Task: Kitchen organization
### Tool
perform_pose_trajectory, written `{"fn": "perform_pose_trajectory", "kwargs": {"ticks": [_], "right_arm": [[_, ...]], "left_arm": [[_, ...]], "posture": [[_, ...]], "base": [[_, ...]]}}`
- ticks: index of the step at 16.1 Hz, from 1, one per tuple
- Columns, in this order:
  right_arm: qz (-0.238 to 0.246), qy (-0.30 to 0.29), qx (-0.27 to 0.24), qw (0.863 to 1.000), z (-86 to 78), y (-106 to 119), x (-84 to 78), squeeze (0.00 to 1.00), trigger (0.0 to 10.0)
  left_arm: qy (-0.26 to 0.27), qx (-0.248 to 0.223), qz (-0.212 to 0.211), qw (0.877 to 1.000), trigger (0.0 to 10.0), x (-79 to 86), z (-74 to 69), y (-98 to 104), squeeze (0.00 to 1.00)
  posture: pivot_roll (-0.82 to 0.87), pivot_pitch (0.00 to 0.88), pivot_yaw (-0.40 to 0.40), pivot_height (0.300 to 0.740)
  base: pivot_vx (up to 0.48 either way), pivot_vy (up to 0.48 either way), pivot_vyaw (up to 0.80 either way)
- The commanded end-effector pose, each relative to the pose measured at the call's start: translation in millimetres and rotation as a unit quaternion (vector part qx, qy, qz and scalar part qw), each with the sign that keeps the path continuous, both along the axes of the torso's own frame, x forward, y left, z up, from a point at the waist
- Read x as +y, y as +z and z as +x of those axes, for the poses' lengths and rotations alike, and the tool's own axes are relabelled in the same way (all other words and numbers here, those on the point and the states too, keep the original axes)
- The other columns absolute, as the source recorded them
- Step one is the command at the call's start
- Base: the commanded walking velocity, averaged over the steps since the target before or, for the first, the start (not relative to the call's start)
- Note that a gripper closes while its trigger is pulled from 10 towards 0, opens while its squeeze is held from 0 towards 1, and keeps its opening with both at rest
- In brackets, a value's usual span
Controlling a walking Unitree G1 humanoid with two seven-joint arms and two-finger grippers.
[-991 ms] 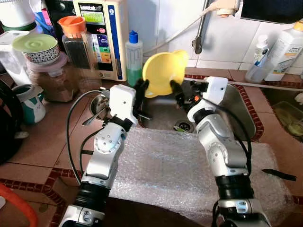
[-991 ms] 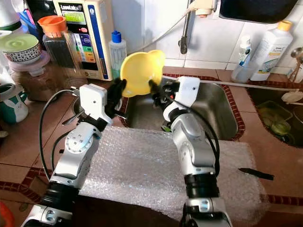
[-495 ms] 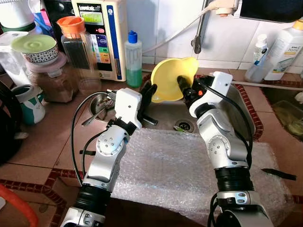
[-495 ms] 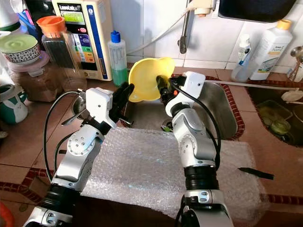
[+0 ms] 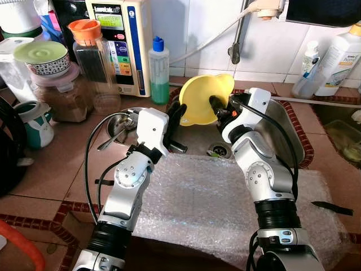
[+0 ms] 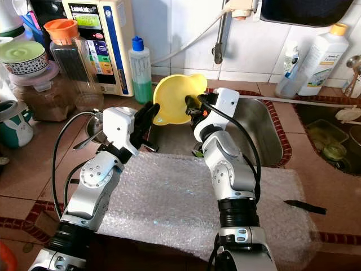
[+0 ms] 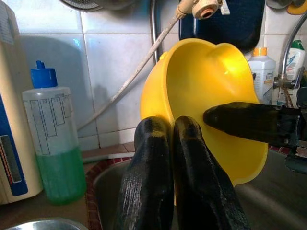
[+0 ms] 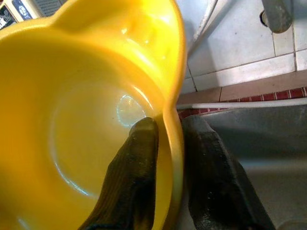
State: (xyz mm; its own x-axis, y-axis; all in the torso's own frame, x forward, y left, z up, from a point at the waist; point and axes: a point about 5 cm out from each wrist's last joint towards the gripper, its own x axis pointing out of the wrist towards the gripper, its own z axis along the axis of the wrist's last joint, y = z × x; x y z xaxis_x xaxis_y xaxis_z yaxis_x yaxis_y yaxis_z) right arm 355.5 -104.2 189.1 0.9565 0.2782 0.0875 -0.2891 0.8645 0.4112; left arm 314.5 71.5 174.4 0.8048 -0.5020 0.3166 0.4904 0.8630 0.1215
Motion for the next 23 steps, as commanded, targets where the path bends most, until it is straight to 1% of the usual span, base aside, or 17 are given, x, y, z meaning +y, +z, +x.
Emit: {"fn": "perform_pose_trajectory", "kwargs": {"ticks": [1, 2, 3, 4, 5, 6, 8, 9, 10, 13, 14, 15, 16, 17, 19, 20, 23], "right_arm": [[0.0, -0.024, 0.036, 0.999, 2.5, -11, -9.4, 0.0, 0.0], [0.0, -0.026, 0.039, 0.999, 2.4, -12, -9.6, 0.0, 0.0], [0.001, -0.027, 0.041, 0.999, 2.5, -12, -9.9, 0.0, 0.0], [0.005, -0.032, 0.045, 0.998, 3.2, -13, -10.9, 0.0, 0.0], [0.006, -0.034, 0.047, 0.998, 3.5, -13, -11.5, 0.0, 0.0], [0.006, -0.037, 0.049, 0.998, 3.7, -14, -12.6, 0.0, 0.0], [0.013, -0.044, 0.058, 0.997, 4.4, -16, -14.9, 0.0, 0.0], [0.014, -0.045, 0.059, 0.997, 4.0, -16, -14.8, 0.0, 0.0], [0.013, -0.046, 0.061, 0.997, 3.7, -17, -14.6, 0.0, 0.0], [0.014, -0.056, 0.062, 0.996, 3.9, -18, -16.1, 0.0, 0.0], [-0.005, -0.075, 0.059, 0.995, 4.5, -18, -20.3, 0.0, 0.0], [-0.043, -0.106, 0.053, 0.992, 5.1, -19, -26.9, 0.0, 0.0], [-0.06, -0.142, 0.051, 0.987, 6.5, -19, -34.6, 0.0, 0.0], [-0.071, -0.158, 0.05, 0.984, 7.2, -19, -37.9, 0.0, 0.0], [-0.106, -0.23, 0.047, 0.966, 9.4, -21, -56.3, 0.0, 0.0], [-0.114, -0.241, 0.051, 0.962, 9.9, -24, -60.0, 0.0, 0.0], [-0.204, -0.291, 0.056, 0.933, 13.2, -40, -84.5, 0.0, 0.0]], "left_arm": [[-0.023, -0.041, -0.009, 0.999, 0.1, -6.1, -2.6, 17, 0.0], [-0.02, -0.041, -0.007, 0.999, 3.9, -5.7, -2.2, 16, 0.0], [-0.02, -0.042, -0.003, 0.999, 5.3, -5.4, -2.2, 16, 0.0], [-0.018, -0.042, -0.001, 0.999, 6.3, -4.9, -2.1, 15, 0.0], [-0.016, -0.043, 0.0, 0.999, 6.3, -4.5, -1.8, 16, 0.0], [-0.015, -0.045, 0.004, 0.999, 6.7, -4.4, -2.1, 16, 0.0], [-0.016, -0.044, 0.004, 0.999, 9.2, -4.2, -2.6, 15, 0.0], [-0.02, -0.042, 0.002, 0.999, 10.0, -4.5, -3.0, 15, 0.0], [-0.026, -0.038, -0.009, 0.999, 10.0, -5.1, -3.4, 15, 1.0], [-0.04, -0.03, -0.016, 0.999, 10.0, -7.5, -4.8, 14, 1.0], [-0.038, -0.023, -0.02, 0.999, 10.0, -7.6, -4.7, 12, 1.0], [-0.042, -0.012, -0.03, 0.999, 10.0, -8.8, -5.5, 10, 1.0], [-0.061, -0.001, -0.033, 0.998, 10.0, -13.6, -9.5, 7, 1.0], [-0.073, 0.006, -0.035, 0.997, 10.0, -16.1, -11.3, 6, 1.0], [-0.114, 0.03, -0.03, 0.993, 10.0, -23.1, -17.7, 0, 1.0], [-0.12, 0.034, -0.028, 0.992, 10.0, -23.8, -18.7, -1, 1.0], [-0.125, 0.045, -0.012, 0.991, 10.0, -22.9, -21.5, -6, 1.0]], "posture": [[-0.03, 0.0, 0.029, 0.74], [-0.03, 0.0, 0.028, 0.74], [-0.03, 0.0, 0.028, 0.74], [-0.03, 0.0, 0.028, 0.74], [-0.03, 0.0, 0.028, 0.74], [-0.03, 0.0, 0.029, 0.74], [-0.03, 0.0, 0.03, 0.74], [-0.03, 0.0, 0.031, 0.74], [-0.03, 0.0, 0.031, 0.74], [-0.03, 0.0, 0.031, 0.74], [-0.03, 0.0, 0.031, 0.74], [-0.03, 0.0, 0.031, 0.74], [-0.03, 0.0, 0.031, 0.74], [-0.03, 0.0, 0.031, 0.74], [-0.02, 0.0, 0.032, 0.74], [-0.02, 0.0, 0.032, 0.74], [-0.02, 0.0, 0.034, 0.74]], "base": [[0.0, 0.0, 0.0], [0.0, 0.0, 0.0], [0.0, 0.0, 0.0], [0.0, 0.0, 0.0], [0.0, 0.0, 0.0], [0.0, 0.0, 0.0], [0.0, 0.0, 0.0], [0.0, 0.0, 0.0], [0.0, 0.0, 0.0], [0.0, 0.0, 0.0], [0.0, 0.0, 0.0], [0.0, 0.0, 0.0], [0.0, 0.0, 0.0], [0.0, 0.0, 0.0], [0.0, 0.0, 0.0], [0.0, 0.0, 0.0], [0.0, 0.0, 0.0]]}}
